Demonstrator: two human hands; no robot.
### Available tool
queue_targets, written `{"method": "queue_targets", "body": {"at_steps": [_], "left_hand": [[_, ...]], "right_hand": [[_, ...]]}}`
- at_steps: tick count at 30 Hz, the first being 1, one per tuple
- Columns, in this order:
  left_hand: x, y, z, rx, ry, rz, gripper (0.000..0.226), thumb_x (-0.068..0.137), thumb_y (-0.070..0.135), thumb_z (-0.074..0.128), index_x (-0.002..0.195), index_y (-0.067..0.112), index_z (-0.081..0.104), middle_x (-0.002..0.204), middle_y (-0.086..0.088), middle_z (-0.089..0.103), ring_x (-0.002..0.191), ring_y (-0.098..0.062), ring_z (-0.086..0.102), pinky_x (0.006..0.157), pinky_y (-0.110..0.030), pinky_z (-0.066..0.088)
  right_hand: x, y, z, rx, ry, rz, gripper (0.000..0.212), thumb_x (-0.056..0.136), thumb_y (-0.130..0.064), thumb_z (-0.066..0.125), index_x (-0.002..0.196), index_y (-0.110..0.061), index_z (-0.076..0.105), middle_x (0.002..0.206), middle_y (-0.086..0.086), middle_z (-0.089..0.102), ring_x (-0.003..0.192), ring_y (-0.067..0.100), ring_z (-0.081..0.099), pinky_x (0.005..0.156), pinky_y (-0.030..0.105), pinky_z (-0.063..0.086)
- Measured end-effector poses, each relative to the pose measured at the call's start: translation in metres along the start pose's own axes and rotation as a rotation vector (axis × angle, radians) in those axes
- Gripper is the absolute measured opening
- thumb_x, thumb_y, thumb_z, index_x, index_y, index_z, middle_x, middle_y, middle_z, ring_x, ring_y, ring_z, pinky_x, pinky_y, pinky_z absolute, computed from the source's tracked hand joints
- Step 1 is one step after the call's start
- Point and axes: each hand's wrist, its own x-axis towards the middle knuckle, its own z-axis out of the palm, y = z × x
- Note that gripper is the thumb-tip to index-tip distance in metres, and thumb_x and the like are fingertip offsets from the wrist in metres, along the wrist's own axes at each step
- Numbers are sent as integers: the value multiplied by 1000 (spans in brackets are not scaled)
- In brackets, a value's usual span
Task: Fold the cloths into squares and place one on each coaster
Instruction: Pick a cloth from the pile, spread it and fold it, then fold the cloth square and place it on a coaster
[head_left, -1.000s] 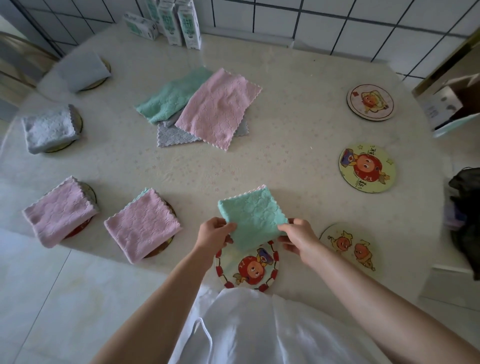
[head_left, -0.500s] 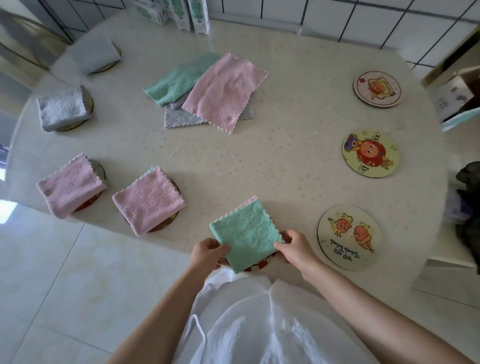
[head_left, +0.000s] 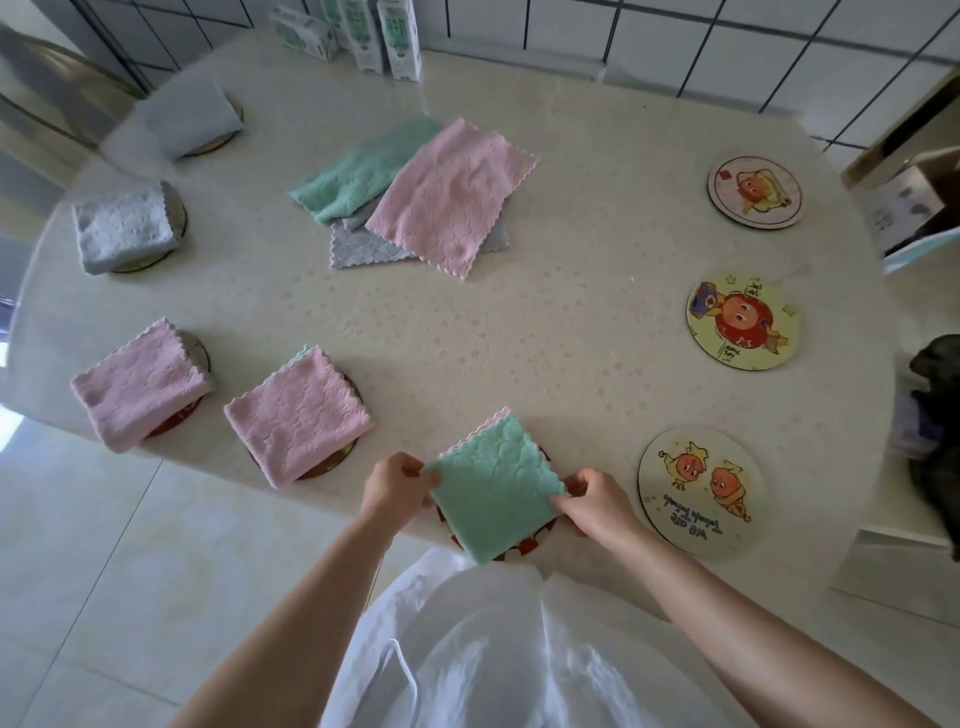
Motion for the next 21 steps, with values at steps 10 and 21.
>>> {"method": "queue_targets", "body": {"at_steps": [10, 21], "left_hand": [[37, 62, -31, 469, 145, 300, 23, 79, 11, 54, 98, 18, 65, 89, -3, 68, 76, -21, 59, 63, -27, 47], [135, 172, -68, 691, 226, 633, 29, 89, 13, 55, 118, 15, 57, 119, -1, 56, 105, -23, 53, 70, -37, 52]], "right_hand": [[42, -55, -52, -400, 111, -200, 21, 87, -16, 56, 109, -17, 57, 104, -2, 61, 86, 14, 57, 71, 25, 47], [125, -206, -47, -456, 166, -516, 18, 85, -13, 52, 101, -13, 60, 107, 8, 61, 99, 27, 59, 86, 37, 49]]}}
